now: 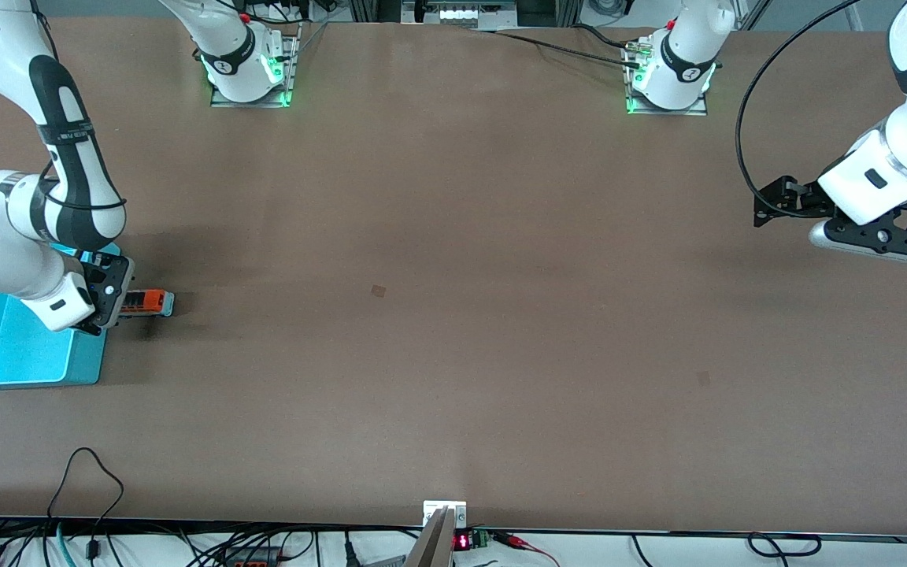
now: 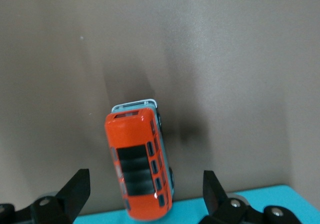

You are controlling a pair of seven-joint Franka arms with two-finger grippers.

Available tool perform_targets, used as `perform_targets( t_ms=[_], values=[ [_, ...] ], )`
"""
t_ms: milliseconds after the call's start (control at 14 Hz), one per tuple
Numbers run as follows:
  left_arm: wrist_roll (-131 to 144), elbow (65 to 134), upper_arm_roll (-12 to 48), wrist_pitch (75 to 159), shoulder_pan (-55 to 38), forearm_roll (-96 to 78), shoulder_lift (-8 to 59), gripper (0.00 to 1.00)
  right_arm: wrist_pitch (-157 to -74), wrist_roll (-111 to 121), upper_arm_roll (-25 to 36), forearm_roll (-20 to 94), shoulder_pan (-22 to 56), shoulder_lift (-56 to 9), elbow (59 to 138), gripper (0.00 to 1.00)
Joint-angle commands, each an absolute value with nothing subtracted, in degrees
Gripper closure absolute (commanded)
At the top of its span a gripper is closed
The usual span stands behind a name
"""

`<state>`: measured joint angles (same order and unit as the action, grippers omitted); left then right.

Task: Wind up bus and store in blue box
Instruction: 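Lower the right gripper onto the bus beside the box and grasp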

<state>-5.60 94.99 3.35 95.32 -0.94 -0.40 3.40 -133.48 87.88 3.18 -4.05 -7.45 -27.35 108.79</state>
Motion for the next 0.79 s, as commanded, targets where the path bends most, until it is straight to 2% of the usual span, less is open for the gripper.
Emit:
perform_targets(
  t_ms=[0, 357, 714],
  values=[
    [-4.66, 95.27, 3.08, 94.31, -1.06, 0.62, 2.99, 0.00, -138.24, 89.12, 1.06, -4.66, -9.75, -26.89, 112.31, 0.00],
    [-4.48, 94.39, 3.69, 93.08, -1.93, 0.62, 2.99, 0.00, -143.43, 90.08, 1.05, -4.66, -10.45, -28.12, 114.87, 0.00],
    [-4.57, 93.34, 3.60, 93.16, -1.93, 1.49, 3.60, 0.00, -144.84, 90.70, 1.05, -4.66, -11.34, -29.26, 115.05, 0.00]
  ],
)
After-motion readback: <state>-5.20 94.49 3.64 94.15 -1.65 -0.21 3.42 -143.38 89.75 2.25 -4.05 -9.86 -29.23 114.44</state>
